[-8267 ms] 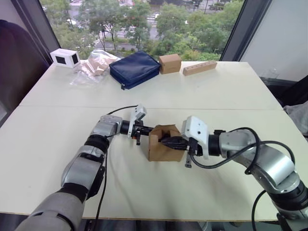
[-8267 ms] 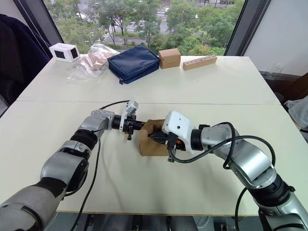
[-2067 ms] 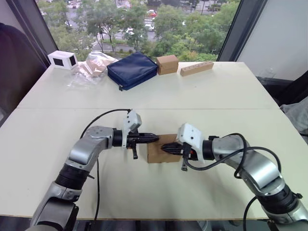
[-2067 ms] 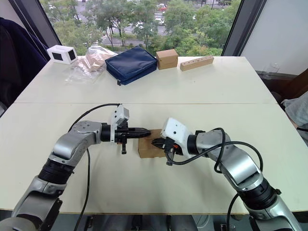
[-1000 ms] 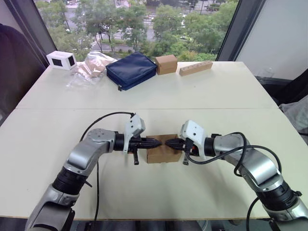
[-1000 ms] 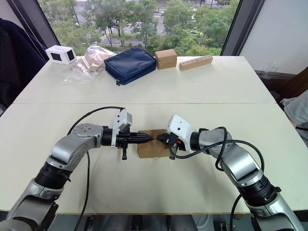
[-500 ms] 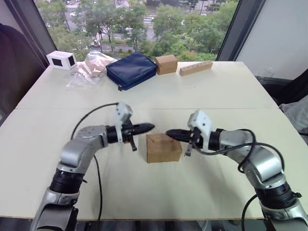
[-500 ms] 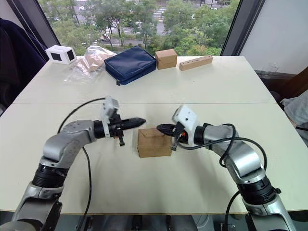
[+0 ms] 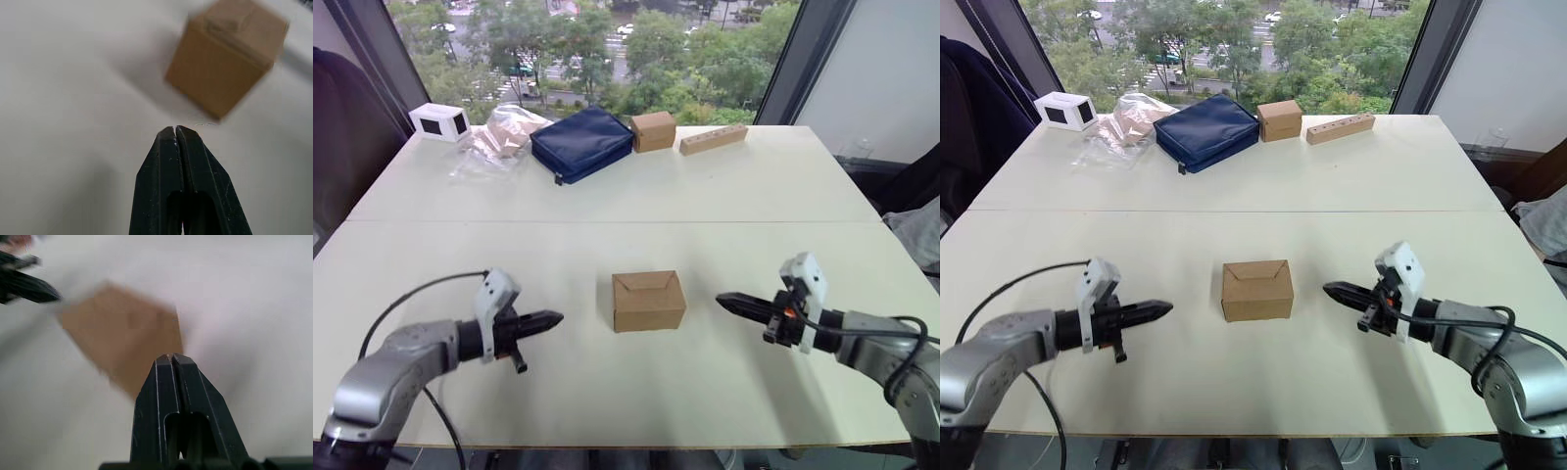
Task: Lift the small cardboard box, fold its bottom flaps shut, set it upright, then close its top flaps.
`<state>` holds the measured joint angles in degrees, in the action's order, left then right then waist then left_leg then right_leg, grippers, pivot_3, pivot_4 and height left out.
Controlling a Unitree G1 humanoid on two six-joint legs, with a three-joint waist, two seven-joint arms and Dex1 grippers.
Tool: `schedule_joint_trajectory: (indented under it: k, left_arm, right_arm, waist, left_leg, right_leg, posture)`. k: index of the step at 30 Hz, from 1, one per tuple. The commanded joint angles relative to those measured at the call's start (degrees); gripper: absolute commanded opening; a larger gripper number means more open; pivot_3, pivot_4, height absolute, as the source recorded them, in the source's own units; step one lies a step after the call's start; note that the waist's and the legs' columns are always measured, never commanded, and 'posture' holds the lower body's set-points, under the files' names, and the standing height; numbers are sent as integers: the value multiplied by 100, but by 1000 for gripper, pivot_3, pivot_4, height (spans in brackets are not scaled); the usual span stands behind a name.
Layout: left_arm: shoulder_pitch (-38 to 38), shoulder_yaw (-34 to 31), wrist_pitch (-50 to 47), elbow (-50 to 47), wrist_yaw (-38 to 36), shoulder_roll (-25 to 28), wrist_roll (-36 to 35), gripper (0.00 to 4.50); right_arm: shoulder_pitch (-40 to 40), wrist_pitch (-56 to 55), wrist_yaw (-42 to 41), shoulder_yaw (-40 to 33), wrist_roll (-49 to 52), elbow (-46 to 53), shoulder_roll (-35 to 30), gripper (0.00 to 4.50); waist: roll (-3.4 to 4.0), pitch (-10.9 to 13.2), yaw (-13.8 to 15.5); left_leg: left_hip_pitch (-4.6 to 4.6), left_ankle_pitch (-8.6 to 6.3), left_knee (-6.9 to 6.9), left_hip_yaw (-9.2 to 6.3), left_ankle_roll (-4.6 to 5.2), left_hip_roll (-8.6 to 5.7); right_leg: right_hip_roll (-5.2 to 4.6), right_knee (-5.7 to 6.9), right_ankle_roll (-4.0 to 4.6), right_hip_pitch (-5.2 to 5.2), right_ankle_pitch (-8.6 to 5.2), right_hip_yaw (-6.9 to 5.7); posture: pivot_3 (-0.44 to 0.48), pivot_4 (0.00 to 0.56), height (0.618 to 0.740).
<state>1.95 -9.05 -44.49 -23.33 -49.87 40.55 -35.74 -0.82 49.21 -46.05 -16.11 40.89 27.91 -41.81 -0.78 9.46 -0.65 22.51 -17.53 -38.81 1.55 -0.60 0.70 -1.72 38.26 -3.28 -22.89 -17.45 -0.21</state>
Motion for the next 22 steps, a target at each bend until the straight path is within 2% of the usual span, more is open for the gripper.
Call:
schedule_joint_trajectory:
  k: [1, 3, 9, 22]
  left_arm:
    - [250, -234, 74, -384, 66, 160, -25, 13]
    - [424, -173, 257, -407, -14, 290, 169, 13]
    - [627, -392, 271, -283, -29, 282, -34, 13]
    - [740, -486, 144, -312, 39, 181, -302, 13]
  right_arm:
    - [-251, -70, -237, -243, 114, 116, -265, 0]
    - [-421, -128, -372, -278, 77, 35, -423, 0]
    - [-613, -218, -481, -222, -39, -113, -660, 0]
    - [-681, -464, -523, -83, -166, -293, -590, 0]
  waist:
    - [0, 0, 2]
    - [2, -1, 6]
    - [8, -3, 5]
    - [8, -2, 10]
  left_leg:
    - [-4, 0, 0, 0, 0, 1]
    - [-9, -1, 0, 0, 0, 1]
    - [-8, -2, 10, 1, 2, 1]
    - [-8, -2, 11, 1, 2, 2]
  right_leg:
    - [0, -2, 2, 6, 0, 0]
    - [-1, -7, 17, 11, -8, 0]
    - [-2, -16, 16, 9, -7, -1]
    - [-2, -17, 17, 10, -8, -1]
  posture:
    - [0, 150, 740]
    - [0, 150, 740]
    - [0, 150, 740]
    - [0, 150, 740]
